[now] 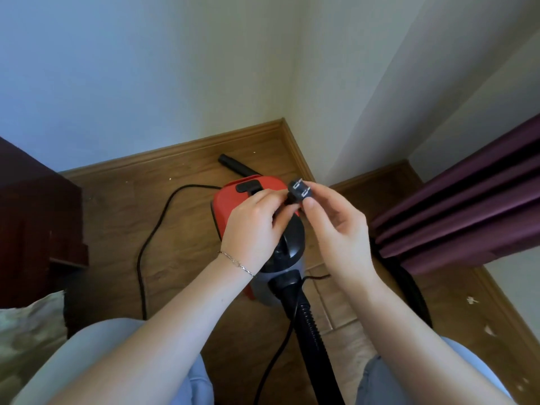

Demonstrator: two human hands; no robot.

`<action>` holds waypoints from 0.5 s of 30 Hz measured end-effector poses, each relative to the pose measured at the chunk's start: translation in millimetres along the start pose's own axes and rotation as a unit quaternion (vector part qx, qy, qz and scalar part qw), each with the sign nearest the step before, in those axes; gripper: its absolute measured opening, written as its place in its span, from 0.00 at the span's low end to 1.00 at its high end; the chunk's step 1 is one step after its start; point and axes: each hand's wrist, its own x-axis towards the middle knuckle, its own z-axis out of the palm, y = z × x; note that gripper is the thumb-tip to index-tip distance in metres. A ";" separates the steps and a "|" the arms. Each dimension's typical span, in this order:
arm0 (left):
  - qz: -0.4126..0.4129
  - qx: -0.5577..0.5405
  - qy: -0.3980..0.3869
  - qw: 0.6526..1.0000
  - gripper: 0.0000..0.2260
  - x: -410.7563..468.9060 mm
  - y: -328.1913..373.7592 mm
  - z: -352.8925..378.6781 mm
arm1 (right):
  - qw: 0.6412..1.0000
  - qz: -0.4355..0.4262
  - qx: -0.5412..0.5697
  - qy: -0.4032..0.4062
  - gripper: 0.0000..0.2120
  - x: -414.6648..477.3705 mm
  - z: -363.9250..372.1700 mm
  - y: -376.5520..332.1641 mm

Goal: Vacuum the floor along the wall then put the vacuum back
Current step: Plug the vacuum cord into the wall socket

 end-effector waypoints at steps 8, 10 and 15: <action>-0.026 -0.085 0.000 0.996 0.14 0.8 13.2 -3.3 | 0.998 0.025 -0.055 0.022 0.12 4.3 -1.2 -10.0; -0.027 -0.109 -0.001 0.994 0.15 1.4 14.9 -5.7 | 0.998 0.037 -0.042 0.020 0.11 8.5 1.2 -15.5; -0.064 -0.171 0.018 0.983 0.15 6.4 17.4 -20.7 | 0.996 0.076 -0.004 -0.038 0.10 28.2 18.1 -37.8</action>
